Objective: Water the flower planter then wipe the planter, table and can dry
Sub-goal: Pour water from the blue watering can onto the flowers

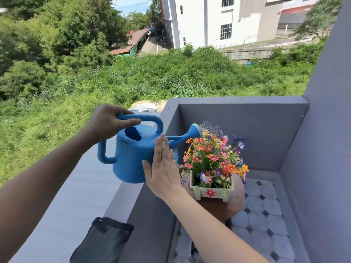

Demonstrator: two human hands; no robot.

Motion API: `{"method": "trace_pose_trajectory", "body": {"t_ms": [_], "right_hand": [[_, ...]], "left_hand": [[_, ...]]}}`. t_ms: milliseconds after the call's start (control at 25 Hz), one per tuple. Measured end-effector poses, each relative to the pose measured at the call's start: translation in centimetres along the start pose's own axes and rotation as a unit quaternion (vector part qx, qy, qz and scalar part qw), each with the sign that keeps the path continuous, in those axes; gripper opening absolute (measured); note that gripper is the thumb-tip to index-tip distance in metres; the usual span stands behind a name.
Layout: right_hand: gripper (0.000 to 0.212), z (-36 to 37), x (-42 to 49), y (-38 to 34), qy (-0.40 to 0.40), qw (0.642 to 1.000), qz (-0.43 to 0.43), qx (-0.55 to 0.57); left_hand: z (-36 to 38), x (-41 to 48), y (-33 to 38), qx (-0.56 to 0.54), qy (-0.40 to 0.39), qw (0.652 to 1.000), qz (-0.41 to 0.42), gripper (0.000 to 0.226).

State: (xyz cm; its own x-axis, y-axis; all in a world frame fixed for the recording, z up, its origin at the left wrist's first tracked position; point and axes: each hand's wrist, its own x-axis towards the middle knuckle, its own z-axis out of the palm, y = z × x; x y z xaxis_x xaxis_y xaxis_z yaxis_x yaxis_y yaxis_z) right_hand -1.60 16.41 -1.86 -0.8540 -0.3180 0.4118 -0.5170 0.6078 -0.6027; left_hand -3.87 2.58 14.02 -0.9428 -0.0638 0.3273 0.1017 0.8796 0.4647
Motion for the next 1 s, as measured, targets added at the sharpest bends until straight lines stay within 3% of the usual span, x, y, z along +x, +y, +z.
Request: {"method": "trace_pose_trajectory", "body": {"t_ms": [240,1000], "right_hand": [[0.066,-0.1,-0.4,-1.4,-0.008,0.999,-0.034,-0.010],[0.076,-1.5,-3.6,-5.6,-0.069,0.994,-0.080,0.035]], "left_hand": [[-1.9,0.8,1.3,0.115,-0.043,0.991,0.060,0.036],[-5.6,-1.6,3.2,0.161,-0.113,0.976,0.091,0.029]]}}
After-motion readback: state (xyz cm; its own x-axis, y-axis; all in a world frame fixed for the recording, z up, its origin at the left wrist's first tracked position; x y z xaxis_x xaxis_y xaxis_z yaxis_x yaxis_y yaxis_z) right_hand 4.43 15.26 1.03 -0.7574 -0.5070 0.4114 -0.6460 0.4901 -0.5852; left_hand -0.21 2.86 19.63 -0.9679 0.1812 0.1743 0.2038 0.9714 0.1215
